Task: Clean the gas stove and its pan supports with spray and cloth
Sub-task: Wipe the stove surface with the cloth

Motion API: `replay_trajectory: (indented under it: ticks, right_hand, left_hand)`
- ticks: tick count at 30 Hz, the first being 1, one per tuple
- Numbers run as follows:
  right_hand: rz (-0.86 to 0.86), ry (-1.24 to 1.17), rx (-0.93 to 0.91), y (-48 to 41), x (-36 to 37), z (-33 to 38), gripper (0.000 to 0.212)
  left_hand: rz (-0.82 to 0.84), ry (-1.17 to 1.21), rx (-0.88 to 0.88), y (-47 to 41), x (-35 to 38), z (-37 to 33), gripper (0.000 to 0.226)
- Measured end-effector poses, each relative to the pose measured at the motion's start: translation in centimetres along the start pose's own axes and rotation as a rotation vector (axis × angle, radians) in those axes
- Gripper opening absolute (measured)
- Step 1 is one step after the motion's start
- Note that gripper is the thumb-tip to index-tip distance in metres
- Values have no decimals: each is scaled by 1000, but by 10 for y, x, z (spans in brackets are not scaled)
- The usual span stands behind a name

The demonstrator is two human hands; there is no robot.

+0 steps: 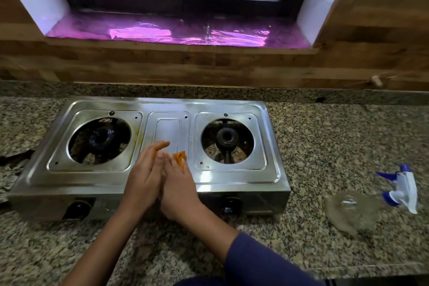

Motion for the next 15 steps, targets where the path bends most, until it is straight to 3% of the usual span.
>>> replay_trajectory:
  ticks: [4, 10, 15]
  right_hand:
    - [-120, -69, 67, 34, -7, -42, 60]
    - [-164, 5, 592, 112, -47, -169, 63]
    - [-96, 48, 611, 90, -57, -217, 65]
  left_hand:
    - [50, -9, -13, -4, 18, 5, 45]
    - [167, -294, 30, -8, 67, 5, 56]
    - [189, -577, -10, -15, 92, 11, 58]
Point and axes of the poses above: each hand's wrist, its own y-axis away from the middle knuckle, its own x-axis out of the palm, z = x × y, the point moved 5 cm from there along -y, towards the middle knuckle, and after that the axes turned 3 degrees about z, right-handed, at the moved point
